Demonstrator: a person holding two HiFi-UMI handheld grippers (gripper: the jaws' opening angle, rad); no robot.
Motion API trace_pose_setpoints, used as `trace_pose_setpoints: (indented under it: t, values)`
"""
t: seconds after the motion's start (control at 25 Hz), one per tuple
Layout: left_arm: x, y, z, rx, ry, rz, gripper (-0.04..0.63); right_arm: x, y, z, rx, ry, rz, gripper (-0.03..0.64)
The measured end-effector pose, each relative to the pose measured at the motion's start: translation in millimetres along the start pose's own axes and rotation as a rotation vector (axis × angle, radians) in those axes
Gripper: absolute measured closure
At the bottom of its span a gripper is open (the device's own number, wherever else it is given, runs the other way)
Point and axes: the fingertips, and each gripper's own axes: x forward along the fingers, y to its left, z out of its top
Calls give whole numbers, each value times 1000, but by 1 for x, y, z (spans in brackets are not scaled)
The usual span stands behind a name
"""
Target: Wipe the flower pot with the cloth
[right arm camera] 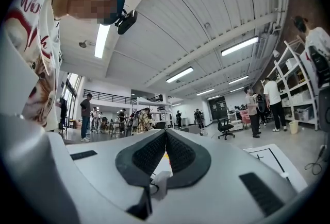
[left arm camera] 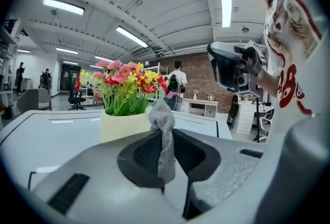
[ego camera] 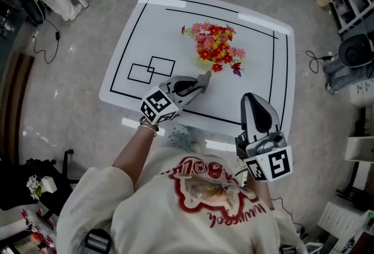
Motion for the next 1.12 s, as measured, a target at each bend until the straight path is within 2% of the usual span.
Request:
trace_pose_setpoints:
  t: [0.36, 0.4, 0.44, 0.48, 0.6, 0.8, 1.12]
  values:
    - [-40, -33, 84, 86, -202, 66, 540, 4, 20, 3, 5, 20, 90, 617]
    - [-42, -36, 96, 95, -224, 73, 540, 5, 23, 5, 1, 21, 107, 595]
    - [-44, -40, 108, 109, -243, 80, 540, 6, 27, 8, -7, 22, 126, 519]
    - [-45, -43, 118, 130, -258, 87, 540, 8, 31, 10, -20, 22, 145, 471]
    - [-46, -55, 141, 189, -296, 88, 540, 16, 42, 19, -43, 15, 188, 449]
    - [-37, -68, 154, 212, -330, 50, 540, 36, 51, 14, -24, 90, 252, 388]
    - [-25, -66, 164, 256, -334, 34, 540, 54, 29, 4, -2, 139, 205, 391]
